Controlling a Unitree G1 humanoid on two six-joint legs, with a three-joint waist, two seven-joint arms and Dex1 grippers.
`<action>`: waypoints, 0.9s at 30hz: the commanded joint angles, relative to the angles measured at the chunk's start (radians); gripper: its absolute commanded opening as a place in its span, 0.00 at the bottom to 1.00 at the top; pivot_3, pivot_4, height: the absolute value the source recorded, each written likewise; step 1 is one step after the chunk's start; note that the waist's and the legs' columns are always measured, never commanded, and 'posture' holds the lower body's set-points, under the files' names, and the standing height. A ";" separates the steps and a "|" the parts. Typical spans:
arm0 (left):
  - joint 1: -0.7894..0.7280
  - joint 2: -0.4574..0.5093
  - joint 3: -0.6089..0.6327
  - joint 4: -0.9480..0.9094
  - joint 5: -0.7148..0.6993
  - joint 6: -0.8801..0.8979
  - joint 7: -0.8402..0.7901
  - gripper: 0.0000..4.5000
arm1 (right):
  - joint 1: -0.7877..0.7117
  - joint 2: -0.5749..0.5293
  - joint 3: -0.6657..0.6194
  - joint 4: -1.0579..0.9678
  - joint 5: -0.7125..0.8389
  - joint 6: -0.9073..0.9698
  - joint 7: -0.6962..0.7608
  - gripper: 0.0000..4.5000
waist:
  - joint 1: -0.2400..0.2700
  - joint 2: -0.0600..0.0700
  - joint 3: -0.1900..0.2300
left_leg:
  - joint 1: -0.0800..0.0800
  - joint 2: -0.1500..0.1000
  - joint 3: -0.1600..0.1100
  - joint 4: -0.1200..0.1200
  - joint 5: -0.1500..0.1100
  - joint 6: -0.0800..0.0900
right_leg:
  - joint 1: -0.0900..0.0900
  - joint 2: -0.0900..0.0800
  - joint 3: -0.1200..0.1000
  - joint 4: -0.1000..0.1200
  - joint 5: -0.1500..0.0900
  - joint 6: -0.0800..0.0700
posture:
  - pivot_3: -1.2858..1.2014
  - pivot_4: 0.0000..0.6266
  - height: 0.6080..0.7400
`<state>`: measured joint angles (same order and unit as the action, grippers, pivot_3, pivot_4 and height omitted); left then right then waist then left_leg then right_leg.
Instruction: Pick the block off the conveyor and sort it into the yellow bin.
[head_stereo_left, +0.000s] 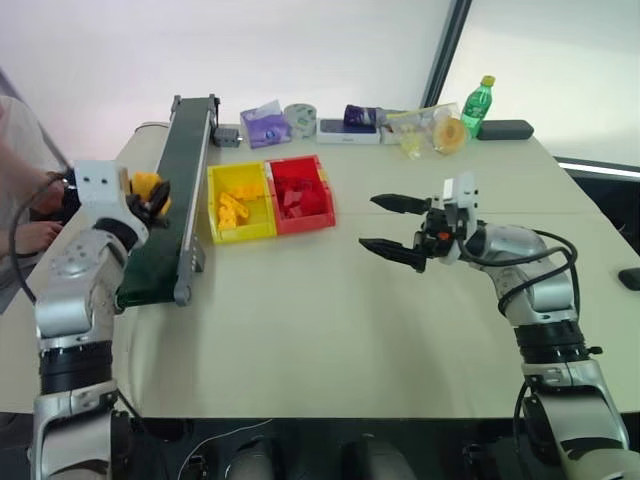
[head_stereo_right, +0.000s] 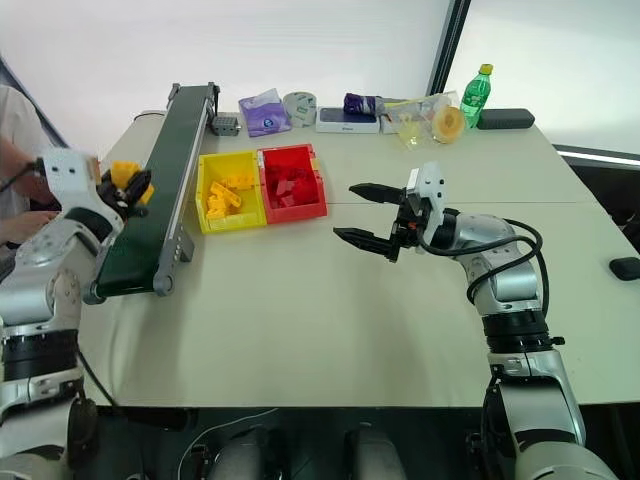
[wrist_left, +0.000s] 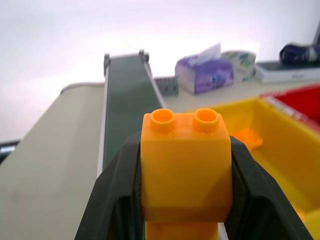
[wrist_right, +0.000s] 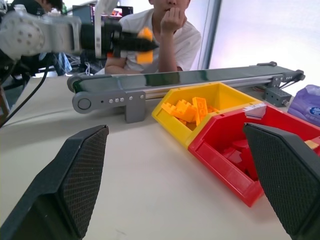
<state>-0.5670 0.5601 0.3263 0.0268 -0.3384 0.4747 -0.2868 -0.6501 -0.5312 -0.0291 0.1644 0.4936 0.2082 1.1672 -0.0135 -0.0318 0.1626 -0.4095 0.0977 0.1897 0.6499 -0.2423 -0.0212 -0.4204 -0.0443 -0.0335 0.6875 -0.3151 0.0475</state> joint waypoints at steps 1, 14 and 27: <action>-0.084 -0.040 -0.028 0.049 0.011 -0.017 0.019 0.30 | -0.029 -0.004 -0.026 -0.004 0.002 -0.023 0.000 1.00 | 0.002 0.000 0.000 | 0.000 0.000 0.000 0.000 0.000 0.000 | 0.000 0.000 0.000 0.000 0.000 0.000 | 0.52 0.24 1.00; -0.481 -0.194 -0.118 0.772 0.131 -0.325 0.000 0.30 | 0.041 -0.021 -0.044 -0.097 0.013 0.007 -0.032 1.00 | -0.004 0.000 0.000 | 0.000 -0.002 0.001 -0.001 0.000 0.000 | -0.002 0.002 -0.002 -0.001 0.000 0.000 | 0.52 0.24 1.00; -0.483 -0.169 -0.111 0.784 0.134 -0.430 -0.075 0.98 | 0.055 -0.026 -0.051 -0.106 0.014 0.009 -0.041 1.00 | -0.002 0.000 0.000 | -0.001 -0.002 0.001 0.000 0.000 0.000 | -0.002 0.002 -0.002 0.000 0.000 0.000 | 0.52 0.24 1.00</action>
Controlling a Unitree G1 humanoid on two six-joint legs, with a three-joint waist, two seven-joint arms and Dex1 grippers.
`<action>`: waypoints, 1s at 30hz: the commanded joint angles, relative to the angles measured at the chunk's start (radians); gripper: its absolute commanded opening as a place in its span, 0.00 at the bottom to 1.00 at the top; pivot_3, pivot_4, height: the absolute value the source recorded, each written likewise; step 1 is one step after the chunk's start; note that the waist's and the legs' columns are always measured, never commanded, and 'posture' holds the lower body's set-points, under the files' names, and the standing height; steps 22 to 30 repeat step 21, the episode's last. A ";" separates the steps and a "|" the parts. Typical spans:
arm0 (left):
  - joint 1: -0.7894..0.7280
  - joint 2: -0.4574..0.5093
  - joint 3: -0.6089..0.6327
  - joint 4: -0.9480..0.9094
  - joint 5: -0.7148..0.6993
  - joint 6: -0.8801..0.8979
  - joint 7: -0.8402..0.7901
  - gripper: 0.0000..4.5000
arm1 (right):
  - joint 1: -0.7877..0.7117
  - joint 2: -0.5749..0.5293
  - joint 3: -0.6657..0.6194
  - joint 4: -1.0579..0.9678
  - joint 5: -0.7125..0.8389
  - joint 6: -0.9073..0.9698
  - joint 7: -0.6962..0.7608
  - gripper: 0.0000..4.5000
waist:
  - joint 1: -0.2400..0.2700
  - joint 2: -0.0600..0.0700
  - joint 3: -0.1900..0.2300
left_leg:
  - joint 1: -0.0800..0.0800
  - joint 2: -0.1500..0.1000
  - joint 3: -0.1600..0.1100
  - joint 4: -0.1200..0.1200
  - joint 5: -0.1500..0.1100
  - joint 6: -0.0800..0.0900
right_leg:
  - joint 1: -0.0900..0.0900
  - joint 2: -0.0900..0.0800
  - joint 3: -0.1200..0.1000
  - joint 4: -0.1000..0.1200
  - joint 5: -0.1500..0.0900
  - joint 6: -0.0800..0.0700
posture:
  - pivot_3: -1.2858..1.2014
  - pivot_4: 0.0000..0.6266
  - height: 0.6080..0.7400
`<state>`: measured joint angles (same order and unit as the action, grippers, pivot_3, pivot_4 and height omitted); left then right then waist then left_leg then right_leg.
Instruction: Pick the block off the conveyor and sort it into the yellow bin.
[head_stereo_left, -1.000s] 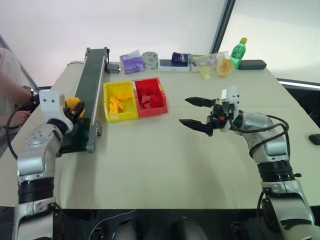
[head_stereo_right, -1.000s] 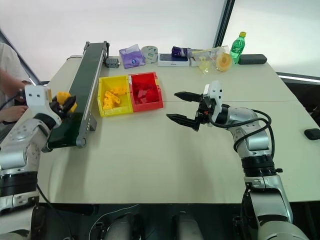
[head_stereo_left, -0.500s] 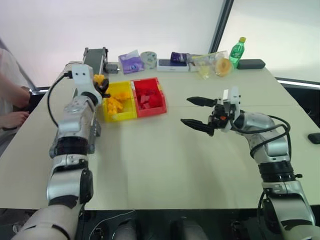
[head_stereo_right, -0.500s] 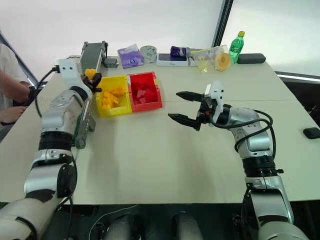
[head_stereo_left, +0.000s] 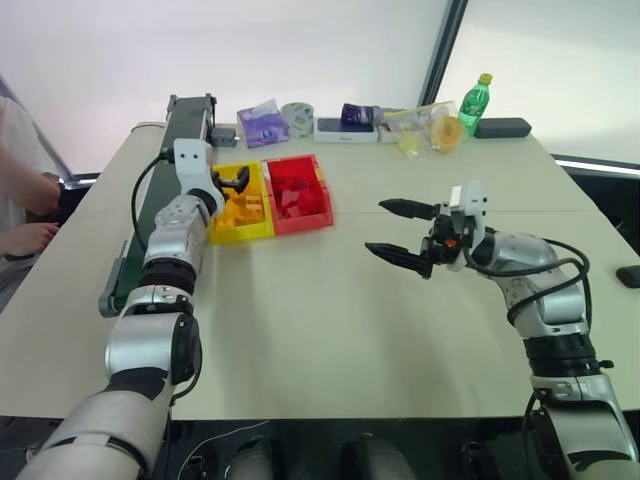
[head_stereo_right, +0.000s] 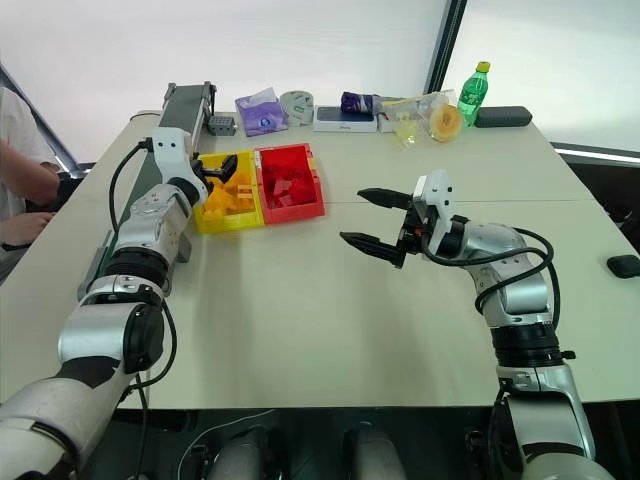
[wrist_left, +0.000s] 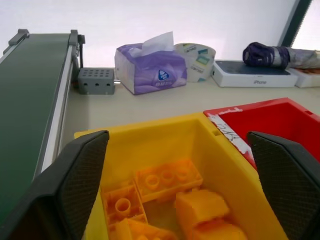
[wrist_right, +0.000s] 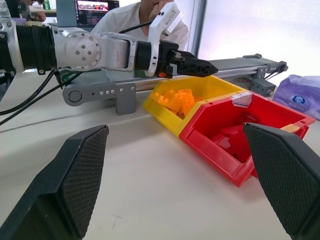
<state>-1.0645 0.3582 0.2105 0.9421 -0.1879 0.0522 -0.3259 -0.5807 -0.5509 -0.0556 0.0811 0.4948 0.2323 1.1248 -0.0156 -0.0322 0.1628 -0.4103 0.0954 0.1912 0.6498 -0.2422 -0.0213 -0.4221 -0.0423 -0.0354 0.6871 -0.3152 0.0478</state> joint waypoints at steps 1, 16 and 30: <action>0.039 0.040 0.007 -0.187 -0.020 0.010 -0.041 0.98 | -0.015 -0.005 -0.024 -0.020 0.012 -0.016 0.003 1.00 | -0.002 0.000 0.000 | 0.000 0.000 0.000 0.000 0.000 0.000 | 0.000 0.000 0.000 0.000 0.000 0.000 | 0.52 0.24 1.00; 0.978 0.342 0.475 -1.334 -0.504 0.659 -0.259 0.98 | -0.038 -0.084 -0.033 0.075 0.004 -0.030 0.105 1.00 | -0.024 0.000 0.000 | 0.001 0.003 -0.002 0.001 0.000 0.000 | 0.002 -0.003 0.002 0.001 0.000 0.000 | 0.52 0.24 1.00; 1.177 0.326 0.597 -1.363 -0.532 0.608 -0.317 0.98 | -0.044 -0.089 -0.031 0.088 0.001 -0.034 0.111 1.00 | -0.022 0.000 0.000 | 0.002 0.003 -0.003 0.000 0.000 0.000 | 0.003 -0.003 0.001 0.000 0.000 -0.001 | 0.52 0.24 1.00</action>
